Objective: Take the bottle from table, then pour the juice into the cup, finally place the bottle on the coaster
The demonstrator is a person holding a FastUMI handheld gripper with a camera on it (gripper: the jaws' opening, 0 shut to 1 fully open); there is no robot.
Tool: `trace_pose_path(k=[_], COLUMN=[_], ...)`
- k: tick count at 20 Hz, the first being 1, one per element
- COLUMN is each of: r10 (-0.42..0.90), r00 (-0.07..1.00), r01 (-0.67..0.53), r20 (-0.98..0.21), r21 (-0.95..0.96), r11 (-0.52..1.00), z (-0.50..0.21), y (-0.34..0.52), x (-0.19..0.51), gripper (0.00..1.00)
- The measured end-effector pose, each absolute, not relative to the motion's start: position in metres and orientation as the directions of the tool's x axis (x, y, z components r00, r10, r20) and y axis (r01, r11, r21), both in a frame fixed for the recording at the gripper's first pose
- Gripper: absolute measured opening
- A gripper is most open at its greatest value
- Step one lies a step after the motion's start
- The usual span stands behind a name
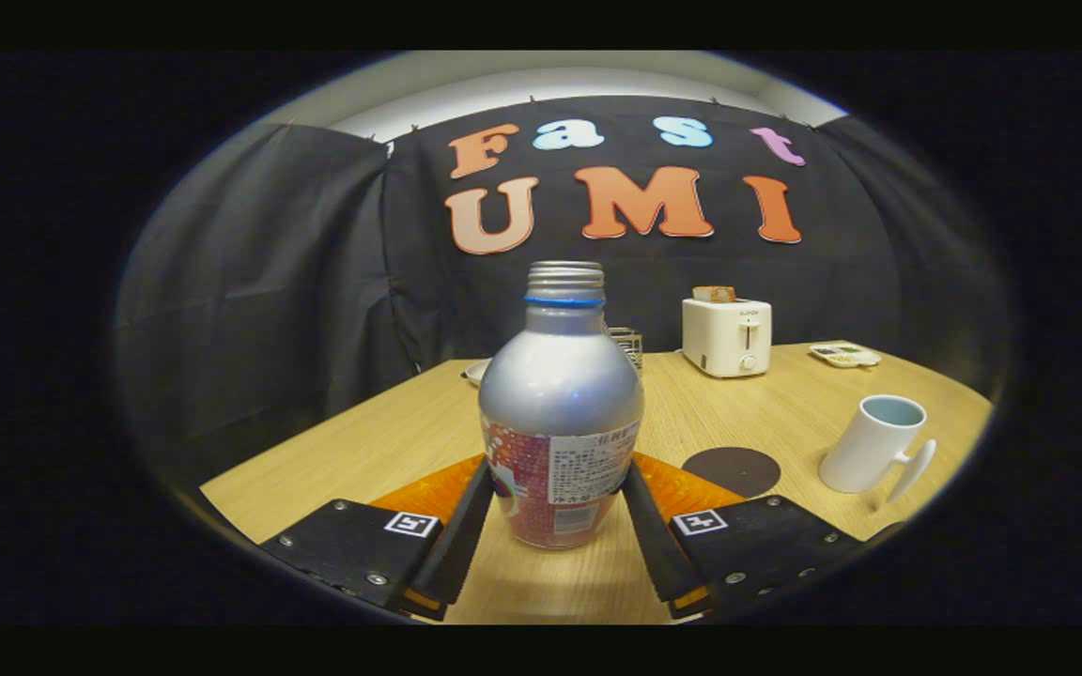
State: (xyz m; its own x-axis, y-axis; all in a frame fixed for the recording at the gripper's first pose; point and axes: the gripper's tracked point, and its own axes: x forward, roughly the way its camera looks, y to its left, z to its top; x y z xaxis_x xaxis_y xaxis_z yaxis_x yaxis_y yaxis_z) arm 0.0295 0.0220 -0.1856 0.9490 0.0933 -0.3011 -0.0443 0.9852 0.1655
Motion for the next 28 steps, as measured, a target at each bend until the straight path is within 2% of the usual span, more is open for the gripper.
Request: trace_pose_path(k=[8, 13, 17, 28], r10=[0.148, 0.17, 0.13, 0.084], r00=[0.96, 0.968, 0.969, 0.978], r01=[-0.014, 0.014, 0.084, 0.162], r20=[-0.237, -0.185, -0.21, -0.192], r21=[0.488, 0.718, 0.775, 0.946], r11=[0.872, 0.696, 0.626, 0.282], z=[-0.157, -0.155, -0.174, -0.184], y=[0.003, -0.009, -0.033, -0.062], x=[0.041, 0.046, 0.05, 0.059], gripper=[0.76, 0.75, 0.75, 0.75])
